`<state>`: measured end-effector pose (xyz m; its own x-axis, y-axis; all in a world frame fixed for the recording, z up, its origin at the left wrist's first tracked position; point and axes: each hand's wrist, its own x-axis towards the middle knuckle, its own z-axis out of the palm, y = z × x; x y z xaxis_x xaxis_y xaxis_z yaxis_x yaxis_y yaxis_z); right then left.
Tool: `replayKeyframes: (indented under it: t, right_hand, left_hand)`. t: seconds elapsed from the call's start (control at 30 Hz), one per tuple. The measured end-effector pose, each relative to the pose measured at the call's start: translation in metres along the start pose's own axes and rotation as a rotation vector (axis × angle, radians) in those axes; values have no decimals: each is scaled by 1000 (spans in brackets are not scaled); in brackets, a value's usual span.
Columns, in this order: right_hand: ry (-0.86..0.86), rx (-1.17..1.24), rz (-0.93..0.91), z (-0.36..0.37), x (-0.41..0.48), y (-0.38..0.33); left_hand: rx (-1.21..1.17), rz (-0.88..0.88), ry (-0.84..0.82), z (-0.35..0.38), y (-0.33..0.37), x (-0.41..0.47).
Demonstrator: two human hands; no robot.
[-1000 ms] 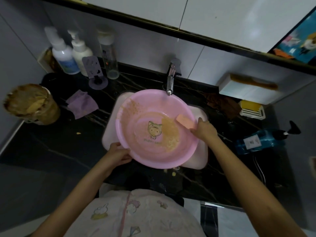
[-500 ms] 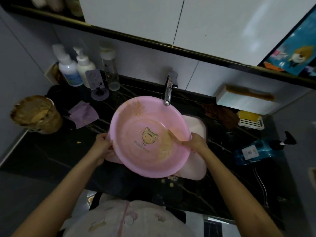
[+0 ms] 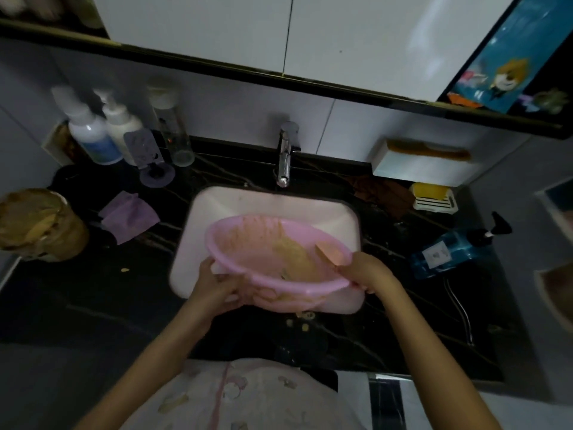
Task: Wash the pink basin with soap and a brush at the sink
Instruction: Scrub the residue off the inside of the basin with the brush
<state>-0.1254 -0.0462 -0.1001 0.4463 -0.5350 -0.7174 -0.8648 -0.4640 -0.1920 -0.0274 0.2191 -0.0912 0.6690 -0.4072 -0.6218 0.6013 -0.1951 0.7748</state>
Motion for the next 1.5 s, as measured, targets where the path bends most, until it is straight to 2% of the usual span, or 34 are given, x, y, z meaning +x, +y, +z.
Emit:
replayKeyframes:
  t: [0.1, 0.2, 0.3, 0.37, 0.5, 0.6, 0.67, 0.73, 0.87, 1.07, 1.2, 1.3, 1.43, 1.5]
  right_hand:
    - [-49, 35, -25, 7, -8, -5]
    - [-54, 72, -16, 13, -9, -7]
    - [-23, 115, -92, 18, -14, -10]
    - [2, 96, -134, 22, -20, -14]
    - [-33, 125, -187, 22, -25, -24]
    - [-75, 146, -224, 19, -26, -26]
    - [-33, 111, -226, 18, -22, -24]
    - [-27, 75, -238, 19, -16, -21]
    - [-143, 24, -273, 23, 2, -24]
    - [-236, -19, -288, 36, 20, -34]
    - [-321, -60, -270, 39, 35, -38]
    - [-288, 23, -252, 38, 37, -37]
    - [-189, 114, -224, 38, 43, -23]
    - [-192, 170, -172, 39, 46, -16]
  left_hand:
    - [62, 19, 77, 26, 5, 10]
    - [-60, -115, 151, 27, 9, 27]
    - [-79, -107, 150, 15, 17, 42]
    - [-22, -165, 126, 14, 18, 49]
    - [174, -42, 226, 23, 16, 54]
    - [196, 0, 284, 15, 28, 59]
    - [203, -1, 323, -5, 42, 68]
    - [299, -14, 343, -26, 61, 79]
    - [511, 20, 305, -47, 100, 96]
    - [1142, -61, 224, -37, 142, 121]
    - [1380, -14, 154, -24, 156, 123]
    - [1416, 14, 153, -24, 158, 115]
    - [1311, 52, 238, -33, 157, 112]
    - [1274, 106, 262, -36, 157, 108]
